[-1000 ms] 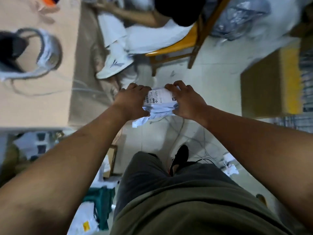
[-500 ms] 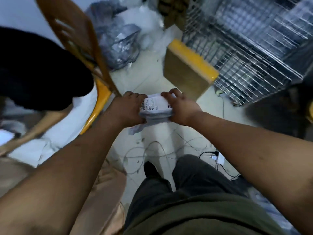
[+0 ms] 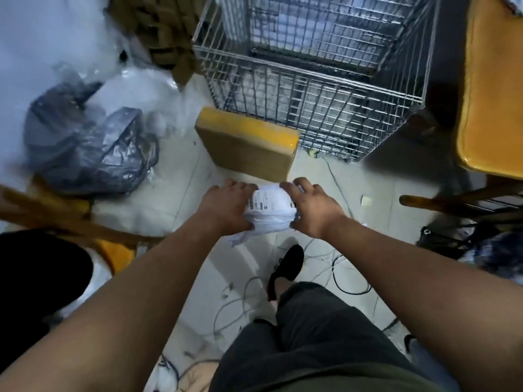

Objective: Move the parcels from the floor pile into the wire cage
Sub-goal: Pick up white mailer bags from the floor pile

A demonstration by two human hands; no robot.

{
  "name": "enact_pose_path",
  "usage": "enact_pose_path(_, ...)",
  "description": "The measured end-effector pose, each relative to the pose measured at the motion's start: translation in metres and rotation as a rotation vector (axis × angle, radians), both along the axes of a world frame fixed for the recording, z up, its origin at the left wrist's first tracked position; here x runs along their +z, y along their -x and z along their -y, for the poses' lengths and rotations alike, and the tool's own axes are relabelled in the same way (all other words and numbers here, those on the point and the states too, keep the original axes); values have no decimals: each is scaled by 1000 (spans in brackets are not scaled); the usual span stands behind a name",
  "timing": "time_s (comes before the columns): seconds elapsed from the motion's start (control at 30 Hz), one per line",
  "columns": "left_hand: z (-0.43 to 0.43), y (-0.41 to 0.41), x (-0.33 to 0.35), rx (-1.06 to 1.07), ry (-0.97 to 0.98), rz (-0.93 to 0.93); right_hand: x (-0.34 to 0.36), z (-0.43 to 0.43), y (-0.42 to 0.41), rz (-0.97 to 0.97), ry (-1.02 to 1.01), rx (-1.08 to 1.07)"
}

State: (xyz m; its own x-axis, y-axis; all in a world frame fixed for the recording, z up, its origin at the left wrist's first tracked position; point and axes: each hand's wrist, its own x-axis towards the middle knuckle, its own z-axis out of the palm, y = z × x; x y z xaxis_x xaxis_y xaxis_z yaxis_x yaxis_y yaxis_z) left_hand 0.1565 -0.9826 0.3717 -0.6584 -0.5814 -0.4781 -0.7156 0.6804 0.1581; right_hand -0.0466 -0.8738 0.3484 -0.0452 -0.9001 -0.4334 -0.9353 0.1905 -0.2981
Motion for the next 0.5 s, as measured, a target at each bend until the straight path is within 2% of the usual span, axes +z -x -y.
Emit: enact_pose_path(0.5, 104, 191, -135, -388, -35, -20, -104, 42, 131, -28, -107, -410)
